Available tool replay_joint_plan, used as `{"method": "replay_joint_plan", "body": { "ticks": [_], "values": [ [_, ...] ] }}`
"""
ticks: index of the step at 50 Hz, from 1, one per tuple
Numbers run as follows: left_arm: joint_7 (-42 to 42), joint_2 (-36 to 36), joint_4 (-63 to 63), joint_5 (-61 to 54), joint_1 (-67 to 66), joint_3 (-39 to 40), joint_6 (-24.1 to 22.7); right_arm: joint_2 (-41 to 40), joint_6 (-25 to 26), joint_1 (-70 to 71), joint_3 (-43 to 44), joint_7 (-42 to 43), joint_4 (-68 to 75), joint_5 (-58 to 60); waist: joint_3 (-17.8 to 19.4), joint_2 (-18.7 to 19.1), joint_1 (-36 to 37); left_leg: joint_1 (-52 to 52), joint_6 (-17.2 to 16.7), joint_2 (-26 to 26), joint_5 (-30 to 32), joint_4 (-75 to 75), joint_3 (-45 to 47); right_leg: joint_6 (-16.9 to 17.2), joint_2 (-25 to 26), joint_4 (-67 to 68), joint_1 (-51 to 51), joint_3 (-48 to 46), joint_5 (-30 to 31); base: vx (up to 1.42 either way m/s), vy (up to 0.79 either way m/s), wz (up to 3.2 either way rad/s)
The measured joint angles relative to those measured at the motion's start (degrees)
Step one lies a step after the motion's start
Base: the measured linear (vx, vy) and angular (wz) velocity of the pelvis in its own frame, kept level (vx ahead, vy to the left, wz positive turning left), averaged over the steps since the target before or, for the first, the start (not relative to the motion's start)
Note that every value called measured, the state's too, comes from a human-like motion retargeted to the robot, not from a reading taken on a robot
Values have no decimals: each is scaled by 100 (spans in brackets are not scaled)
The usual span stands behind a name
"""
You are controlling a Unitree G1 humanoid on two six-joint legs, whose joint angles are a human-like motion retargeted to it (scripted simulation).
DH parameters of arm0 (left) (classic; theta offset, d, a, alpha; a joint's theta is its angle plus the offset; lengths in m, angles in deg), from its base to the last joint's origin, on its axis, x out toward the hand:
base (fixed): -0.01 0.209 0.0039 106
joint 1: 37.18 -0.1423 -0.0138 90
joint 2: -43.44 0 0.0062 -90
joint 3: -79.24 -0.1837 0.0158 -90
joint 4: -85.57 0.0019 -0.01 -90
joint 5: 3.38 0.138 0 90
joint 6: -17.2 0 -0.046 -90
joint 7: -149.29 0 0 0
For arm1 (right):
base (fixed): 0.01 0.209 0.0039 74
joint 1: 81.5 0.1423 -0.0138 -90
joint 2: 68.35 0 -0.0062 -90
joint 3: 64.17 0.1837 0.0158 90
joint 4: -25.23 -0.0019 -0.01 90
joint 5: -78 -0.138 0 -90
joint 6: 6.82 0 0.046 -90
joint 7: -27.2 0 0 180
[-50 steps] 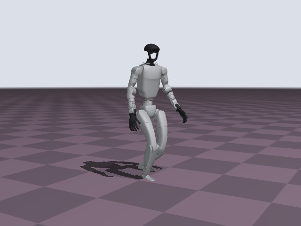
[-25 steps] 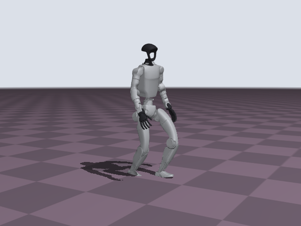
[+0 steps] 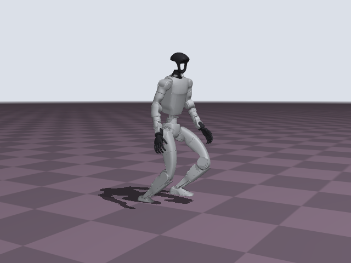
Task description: Walk
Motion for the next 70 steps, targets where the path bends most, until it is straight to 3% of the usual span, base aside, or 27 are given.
{"method": "replay_joint_plan", "body": {
  "ticks": [7, 13, 20, 27, 30, 33, 42, 47, 50, 52, 57, 60, 63, 66, 70],
  "values": [
    [93, 131, 574, -126, -55, 202, 124, 77, -31, 476, -235, -115, -152, -21, -40, -330, 286, -777, 220, -151, -514, -368, 221, 178, -216, 186, -453, -260, 32, 14, 10, 66],
    [-36, 285, 957, -138, -106, 326, 274, -128, -15, 511, -467, -331, -237, -144, -316, -786, 265, -752, 220, -619, -521, -979, 222, 746, -383, 750, -1040, -79, 1259, 21, 2, 94],
    [-87, 367, 1156, -12, -44, 367, 418, -482, 192, 430, -787, -743, -56, -64, -607, -1290, 113, -57, 220, -1193, -518, -1720, 0, 810, -1144, 2839, -1833, -230, 2374, 24, -4, 90],
    [64, 507, 1076, 21, 357, 381, 471, -551, 251, 508, -963, -993, 120, 28, -661, -1463, -17, 1222, 155, -1740, -355, -2617, -425, -66, -1864, 3950, -2574, -104, 1104, 31, -4, 81],
    [78, 542, 977, 12, 548, 363, 475, -541, 269, 521, -1021, -1057, 160, 2, -617, -1434, -102, 1857, -66, -1802, -293, -3025, -755, -294, -1817, 3511, -2952, -29, 643, 36, -12, 81],
    [81, 555, 879, 34, 720, 309, 451, -541, 317, 519, -1042, -1100, 211, -26, -587, -1393, -176, 2439, -246, -1799, -275, -3385, -1073, -285, -1544, 2681, -3334, 99, 474, 38, -13, 75],
    [2, 430, 783, 129, 1014, 99, 317, -564, 488, 570, -994, -1182, 592, -56, -801, -1180, -48, 3722, -508, -1585, -231, -4382, -1809, 268, -161, -439, -3889, 1005, 993, 42, -12, 47],
    [-122, 169, 1025, -12, 790, 89, 349, -575, 524, 524, -1019, -1241, 804, -30, -767, -1123, -43, 4452, -641, -1451, -297, -4190, -1826, 164, 106, 47, -3659, 1120, 1160, 48, -9, 54],
    [-273, 27, 1273, -158, 559, 95, 409, -565, 538, 503, -1056, -1273, 894, -1, -694, -782, 35, 4710, -965, -985, -217, -3510, -1859, -87, 488, 268, -3305, 859, 1188, 50, -7, 30],
    [-398, -14, 1425, -242, 411, 77, 448, -539, 558, 514, -1078, -1306, 903, 27, -688, -463, 106, 4686, -1327, -480, 135, -2884, -1814, -299, 802, 188, -3057, 627, 1099, 49, -5, 31],
    [-690, -45, 1546, -319, 83, 32, 508, -401, 560, 573, -1105, -1361, 784, 84, -723, -64, 330, 3890, -2065, 166, 1920, -1156, -1658, -719, 1100, -33, -2549, 374, 835, 41, -4, 47],
    [-762, 7, 1467, -366, -28, 36, 499, -287, 538, 667, -1083, -1325, 691, 130, -782, -38, 513, 3094, -1866, 560, 2163, -312, -1367, -824, 1031, -198, -2261, 316, 622, 41, -6, 67],
    [-789, 66, 1388, -415, -127, 114, 477, -198, 525, 797, -1050, -1283, 618, 148, -845, -113, 704, 2279, -1430, 895, 1740, 43, -1086, -838, 878, -401, -1916, 295, 399, 41, -7, 68],
    [-797, 111, 1355, -496, -251, 233, 444, -153, 514, 944, -1022, -1263, 557, 130, -891, -242, 862, 1581, -1138, 1011, 1307, -191, -840, -815, 688, -565, -1551, 314, 158, 42, -5, 55],
    [-795, 133, 1421, -598, -434, 417, 413, -166, 479, 1134, -986, -1250, 470, 85, -953, -455, 988, 898, -1063, 886, 1003, -1236, -549, -748, 410, -757, -1105, 385, -149, 44, 0, 36]
  ]
}}
